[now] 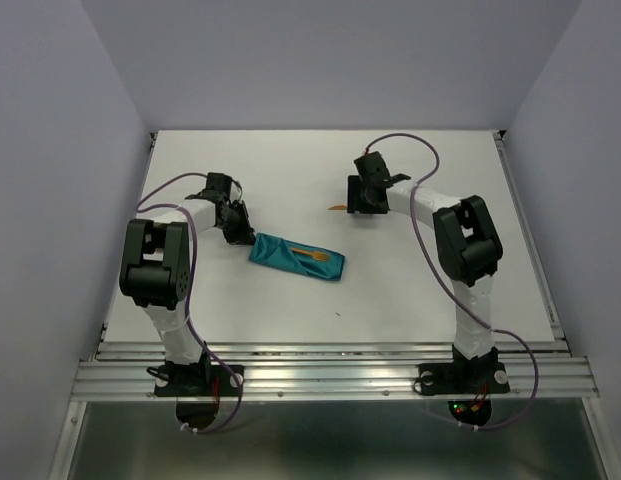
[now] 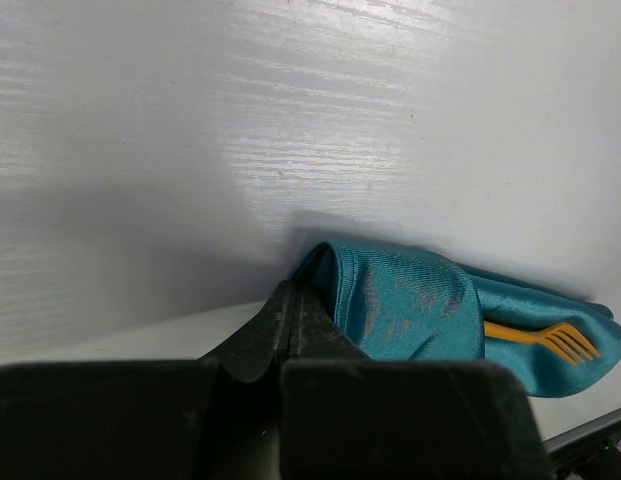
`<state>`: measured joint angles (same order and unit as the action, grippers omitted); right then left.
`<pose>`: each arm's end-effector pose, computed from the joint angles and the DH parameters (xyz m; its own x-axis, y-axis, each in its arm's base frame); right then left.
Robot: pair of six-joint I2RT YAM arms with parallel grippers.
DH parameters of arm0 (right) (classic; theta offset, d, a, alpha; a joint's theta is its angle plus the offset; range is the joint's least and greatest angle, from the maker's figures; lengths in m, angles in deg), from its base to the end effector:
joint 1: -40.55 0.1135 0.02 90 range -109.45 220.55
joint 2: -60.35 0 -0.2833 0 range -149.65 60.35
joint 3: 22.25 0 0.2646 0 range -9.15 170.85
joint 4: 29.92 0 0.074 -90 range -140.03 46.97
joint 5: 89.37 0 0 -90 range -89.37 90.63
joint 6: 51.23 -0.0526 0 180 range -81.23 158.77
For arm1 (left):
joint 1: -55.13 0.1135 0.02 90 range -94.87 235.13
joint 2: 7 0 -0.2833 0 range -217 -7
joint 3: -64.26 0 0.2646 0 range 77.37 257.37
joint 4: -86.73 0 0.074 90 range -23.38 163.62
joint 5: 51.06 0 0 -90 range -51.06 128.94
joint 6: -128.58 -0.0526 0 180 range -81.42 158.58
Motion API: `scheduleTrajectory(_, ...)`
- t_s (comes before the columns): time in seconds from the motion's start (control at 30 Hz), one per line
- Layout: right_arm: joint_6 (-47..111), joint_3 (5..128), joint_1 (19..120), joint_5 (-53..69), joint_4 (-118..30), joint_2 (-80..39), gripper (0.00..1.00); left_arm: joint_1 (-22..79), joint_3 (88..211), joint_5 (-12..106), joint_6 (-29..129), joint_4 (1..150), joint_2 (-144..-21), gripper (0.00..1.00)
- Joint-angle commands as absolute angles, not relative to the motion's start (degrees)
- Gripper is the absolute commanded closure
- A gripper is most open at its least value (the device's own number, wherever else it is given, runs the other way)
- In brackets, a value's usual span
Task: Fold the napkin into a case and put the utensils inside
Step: Move the knife to the center of the board.
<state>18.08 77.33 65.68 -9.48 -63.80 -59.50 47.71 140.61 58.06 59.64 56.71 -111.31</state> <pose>0.4411 0.1967 0.1656 -0.8013 0.0083 -0.5982 -0.0448 0.9963 0.0738 0.3838 -0.0674 0.1591 -0.8903 -0.2264 -0.3950 -0.0275 0.8928 -0.4497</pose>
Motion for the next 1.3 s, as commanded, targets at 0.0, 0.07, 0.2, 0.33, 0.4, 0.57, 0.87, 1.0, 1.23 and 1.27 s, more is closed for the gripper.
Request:
scheduleTrajectory(0.0,18.11,84.8,66.39,-9.74,-63.95,-64.44,0.32,47.31,139.77,58.1,58.8,56.74,-110.18,0.99)
scheduleTrajectory(0.07,17.5,87.79,66.39,-9.31,-63.95,-65.59,0.29,47.31,139.51,58.1,58.8,56.75,-110.09,0.99)
scheduleTrajectory(0.2,16.44,92.53,66.39,-9.04,-64.29,-68.49,0.25,47.22,139.68,58.1,58.71,56.75,-110.01,0.99)
scheduleTrajectory(0.33,16.79,98.51,66.39,-8.78,-67.54,-72.62,0.25,47.13,139.51,58.1,58.71,56.75,-109.92,0.99)
scheduleTrajectory(0.4,18.11,101.84,66.39,-9.56,-70.18,-75.17,0.26,47.13,139.51,58.1,58.8,56.83,-110.0,0.98)
scheduleTrajectory(0.57,21.89,104.23,67.8,-12.9,-73.35,-77.55,0.41,47.13,139.68,58.1,58.89,56.83,-110.18,0.99)
scheduleTrajectory(0.87,28.21,100.57,70.17,-12.22,-73.19,-75.71,0.79,47.04,139.68,58.01,58.89,56.83,-110.36,0.99)
scheduleTrajectory(1.0,30.24,90.72,70.17,-10.8,-69.66,-70.0,0.85,46.96,139.68,58.1,58.8,56.83,-110.53,0.99)
scheduleTrajectory(1.23,37.17,72.54,70.17,-1.7,-67.55,-58.4,0.89,46.87,140.03,58.37,58.71,56.75,-110.71,0.99)
scheduleTrajectory(1.27,39.97,70.76,70.17,-0.27,-67.64,-55.95,0.88,46.78,140.12,58.37,58.71,56.75,-110.88,0.98)
